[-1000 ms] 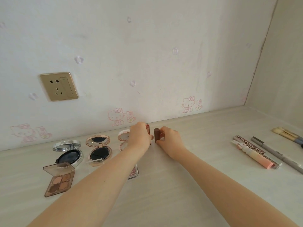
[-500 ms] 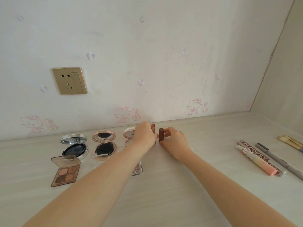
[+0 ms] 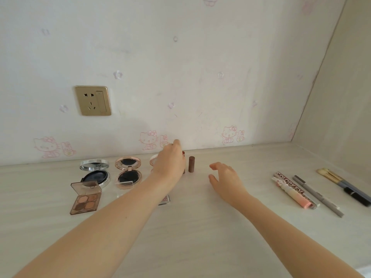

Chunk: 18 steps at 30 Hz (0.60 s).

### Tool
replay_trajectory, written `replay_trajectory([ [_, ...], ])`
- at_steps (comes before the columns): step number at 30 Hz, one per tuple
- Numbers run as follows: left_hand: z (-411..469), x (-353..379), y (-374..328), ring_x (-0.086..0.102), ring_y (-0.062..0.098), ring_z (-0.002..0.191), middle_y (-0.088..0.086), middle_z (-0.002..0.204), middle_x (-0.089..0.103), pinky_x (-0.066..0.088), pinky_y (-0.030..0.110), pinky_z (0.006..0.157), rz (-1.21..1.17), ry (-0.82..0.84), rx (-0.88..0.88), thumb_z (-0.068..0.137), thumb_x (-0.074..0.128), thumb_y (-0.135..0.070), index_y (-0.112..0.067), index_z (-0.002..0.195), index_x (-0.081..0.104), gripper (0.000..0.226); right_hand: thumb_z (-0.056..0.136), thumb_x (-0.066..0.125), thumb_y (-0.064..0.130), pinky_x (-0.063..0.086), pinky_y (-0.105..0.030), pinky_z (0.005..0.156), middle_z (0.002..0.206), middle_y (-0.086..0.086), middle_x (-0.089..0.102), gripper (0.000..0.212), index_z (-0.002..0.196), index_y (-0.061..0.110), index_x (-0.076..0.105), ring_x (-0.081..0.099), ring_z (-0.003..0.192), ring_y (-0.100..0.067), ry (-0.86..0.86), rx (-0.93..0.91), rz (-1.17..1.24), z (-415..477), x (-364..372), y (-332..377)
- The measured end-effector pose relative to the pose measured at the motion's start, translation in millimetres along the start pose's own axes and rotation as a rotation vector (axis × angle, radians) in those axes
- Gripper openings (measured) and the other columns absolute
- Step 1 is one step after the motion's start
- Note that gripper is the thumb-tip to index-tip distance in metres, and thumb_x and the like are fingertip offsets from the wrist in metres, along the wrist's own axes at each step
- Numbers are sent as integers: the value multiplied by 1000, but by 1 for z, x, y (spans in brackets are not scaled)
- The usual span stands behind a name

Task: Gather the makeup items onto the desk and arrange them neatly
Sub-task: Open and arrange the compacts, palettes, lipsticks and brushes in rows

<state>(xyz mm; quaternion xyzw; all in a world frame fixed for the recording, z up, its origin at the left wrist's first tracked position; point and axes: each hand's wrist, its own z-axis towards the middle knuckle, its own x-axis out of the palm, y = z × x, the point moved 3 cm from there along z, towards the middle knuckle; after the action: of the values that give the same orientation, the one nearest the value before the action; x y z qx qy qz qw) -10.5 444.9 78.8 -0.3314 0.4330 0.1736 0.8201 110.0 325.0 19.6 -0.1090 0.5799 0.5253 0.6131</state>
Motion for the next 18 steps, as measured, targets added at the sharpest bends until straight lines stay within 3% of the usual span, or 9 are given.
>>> replay_trajectory([
  [7,-37,2,-26,59,26,96,5,98,64,37,35,60,119,-78,189,92,40,-13,-13,116,52,27,97,44,23,32,-23,99,136,3,47,37,134,18,45,32,133,-14,-17,-34,-143,-51,-35,-29],
  [9,-47,14,-37,56,27,107,5,96,64,42,36,57,89,-61,252,91,42,-13,-13,115,55,28,97,44,22,30,-22,100,136,2,47,37,133,17,45,32,133,-15,-27,-28,-162,-64,-46,-41],
  [12,-57,34,-57,53,24,106,3,97,63,44,35,59,32,31,319,90,42,-15,-14,113,56,27,97,45,22,26,-19,101,136,2,47,36,133,18,46,32,133,-15,-55,-5,-206,-82,-65,-60],
  [18,-73,78,-109,46,21,120,2,117,62,49,37,80,-20,181,446,94,41,-20,-15,124,53,33,95,48,24,34,-28,101,134,1,50,35,130,19,51,35,132,-18,-89,72,-280,-111,-100,-106],
])
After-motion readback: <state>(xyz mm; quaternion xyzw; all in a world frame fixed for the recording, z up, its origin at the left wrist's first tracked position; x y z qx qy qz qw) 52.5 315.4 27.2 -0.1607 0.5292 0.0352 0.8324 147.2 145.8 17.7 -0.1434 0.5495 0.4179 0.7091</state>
